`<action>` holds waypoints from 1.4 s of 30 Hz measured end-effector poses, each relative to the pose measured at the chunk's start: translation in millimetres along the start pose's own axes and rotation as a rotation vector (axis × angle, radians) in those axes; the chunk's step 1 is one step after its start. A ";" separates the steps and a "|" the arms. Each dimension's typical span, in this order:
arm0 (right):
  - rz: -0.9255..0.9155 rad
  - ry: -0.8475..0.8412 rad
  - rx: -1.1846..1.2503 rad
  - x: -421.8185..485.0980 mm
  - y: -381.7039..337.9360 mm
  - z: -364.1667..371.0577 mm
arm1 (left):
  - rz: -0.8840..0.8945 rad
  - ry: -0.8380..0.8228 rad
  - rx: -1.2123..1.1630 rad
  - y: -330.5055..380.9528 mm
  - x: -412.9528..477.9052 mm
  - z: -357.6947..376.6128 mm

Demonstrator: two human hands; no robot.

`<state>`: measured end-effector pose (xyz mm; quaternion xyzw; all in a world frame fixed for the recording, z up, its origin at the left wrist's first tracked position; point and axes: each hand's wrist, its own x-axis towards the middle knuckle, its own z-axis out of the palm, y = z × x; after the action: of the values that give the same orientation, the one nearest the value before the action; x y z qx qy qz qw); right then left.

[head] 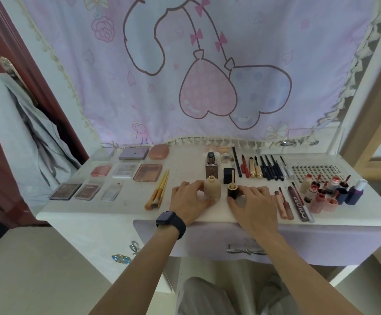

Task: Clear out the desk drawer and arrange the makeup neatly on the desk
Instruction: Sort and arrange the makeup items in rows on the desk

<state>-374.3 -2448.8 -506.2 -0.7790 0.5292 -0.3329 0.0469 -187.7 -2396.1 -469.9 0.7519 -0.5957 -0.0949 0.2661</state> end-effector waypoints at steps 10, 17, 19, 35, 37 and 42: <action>-0.080 0.089 0.067 -4.6 -1.1 -3.1 | -0.014 -0.041 0.027 3.5 -9.6 -12.8; -0.223 0.275 0.252 -20.4 -2.5 -3.3 | -0.063 0.169 0.057 -28.5 -36.7 -44.7; -0.381 0.245 0.268 -34.5 -8.2 2.0 | -0.145 0.212 0.012 -41.8 -44.4 -52.7; -0.576 0.063 0.086 -56.9 -27.3 31.9 | -0.059 -0.031 0.199 -49.9 -42.0 -27.0; -0.587 0.059 0.069 -59.1 -23.1 31.1 | -0.021 -0.059 0.204 -38.3 -43.0 -22.8; -0.612 0.060 0.015 -60.9 -13.9 26.9 | -0.028 -0.098 0.242 -8.4 -42.4 -2.8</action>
<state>-361.3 -2398.1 -549.7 -0.8916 0.2688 -0.3585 -0.0653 -190.9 -2354.0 -479.2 0.7811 -0.6046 -0.0625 0.1427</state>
